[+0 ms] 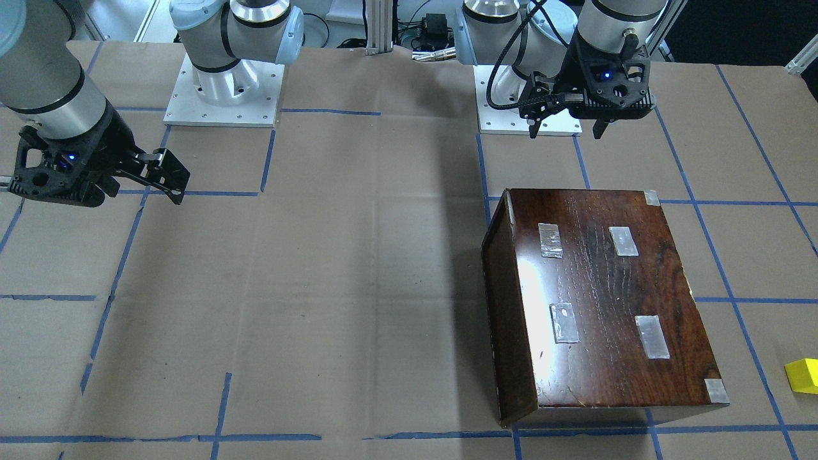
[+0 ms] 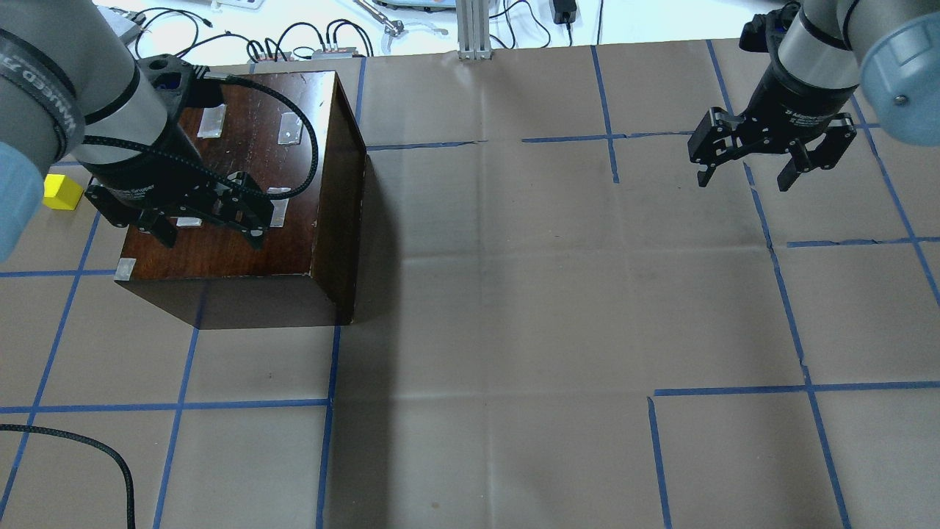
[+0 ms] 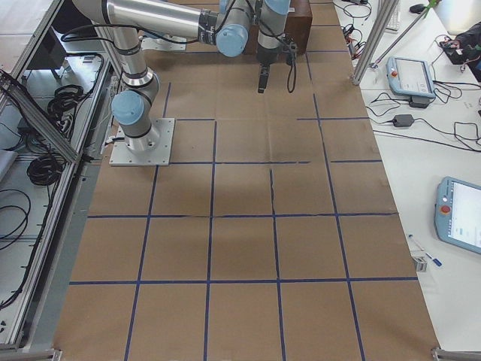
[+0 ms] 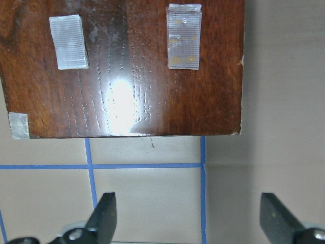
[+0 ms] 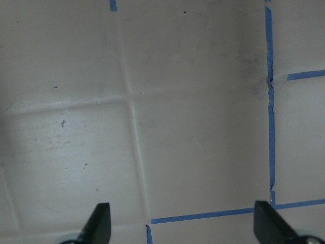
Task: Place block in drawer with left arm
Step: 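Move the left gripper from the cabinet top down to the drawer handle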
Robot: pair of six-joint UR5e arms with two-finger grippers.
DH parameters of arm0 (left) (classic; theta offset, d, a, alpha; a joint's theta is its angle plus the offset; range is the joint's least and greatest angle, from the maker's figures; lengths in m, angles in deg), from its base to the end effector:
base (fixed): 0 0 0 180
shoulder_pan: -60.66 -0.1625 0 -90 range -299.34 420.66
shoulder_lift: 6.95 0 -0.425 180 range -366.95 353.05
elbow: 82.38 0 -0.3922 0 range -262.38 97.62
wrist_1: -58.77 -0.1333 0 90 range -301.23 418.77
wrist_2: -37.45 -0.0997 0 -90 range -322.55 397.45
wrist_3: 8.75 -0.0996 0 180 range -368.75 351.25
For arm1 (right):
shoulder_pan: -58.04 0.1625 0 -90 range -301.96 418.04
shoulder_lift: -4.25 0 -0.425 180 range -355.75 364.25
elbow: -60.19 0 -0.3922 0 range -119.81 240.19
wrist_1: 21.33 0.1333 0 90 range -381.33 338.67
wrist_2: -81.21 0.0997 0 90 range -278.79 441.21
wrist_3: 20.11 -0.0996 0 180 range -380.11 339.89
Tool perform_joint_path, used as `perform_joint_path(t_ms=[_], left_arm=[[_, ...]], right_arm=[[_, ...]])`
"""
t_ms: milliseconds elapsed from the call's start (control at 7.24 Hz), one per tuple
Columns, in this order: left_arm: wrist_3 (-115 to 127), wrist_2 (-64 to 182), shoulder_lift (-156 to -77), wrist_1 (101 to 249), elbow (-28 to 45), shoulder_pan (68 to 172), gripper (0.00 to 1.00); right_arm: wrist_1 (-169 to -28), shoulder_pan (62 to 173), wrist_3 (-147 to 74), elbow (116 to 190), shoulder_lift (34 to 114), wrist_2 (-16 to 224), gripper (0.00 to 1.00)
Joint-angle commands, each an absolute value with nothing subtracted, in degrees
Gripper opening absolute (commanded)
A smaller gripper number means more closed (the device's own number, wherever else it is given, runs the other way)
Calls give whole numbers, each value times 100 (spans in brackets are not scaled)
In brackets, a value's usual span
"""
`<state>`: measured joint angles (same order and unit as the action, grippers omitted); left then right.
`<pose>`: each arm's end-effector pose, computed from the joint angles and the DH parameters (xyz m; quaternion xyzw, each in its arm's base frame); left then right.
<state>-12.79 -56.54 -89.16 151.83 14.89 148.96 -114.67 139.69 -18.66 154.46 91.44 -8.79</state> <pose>-0.1136 -0.4333 0.4835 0.0212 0.9989 0.0239 0.0337 0.0588 -0.5171 0.4328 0.0601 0.9977 0.0325 0.0028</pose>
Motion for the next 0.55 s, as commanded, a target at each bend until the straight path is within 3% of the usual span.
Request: perform_joint_path(t_ms=[0, 414], left_arm=[[-1280, -5651, -8973, 15185, 1491, 14891, 100], [-1280, -5651, -9000, 15176, 1483, 14891, 100]], right_arm=[[-11467, 13969, -1861, 15450, 9135, -879, 100], [-11467, 13969, -1870, 15450, 9144, -879, 100]])
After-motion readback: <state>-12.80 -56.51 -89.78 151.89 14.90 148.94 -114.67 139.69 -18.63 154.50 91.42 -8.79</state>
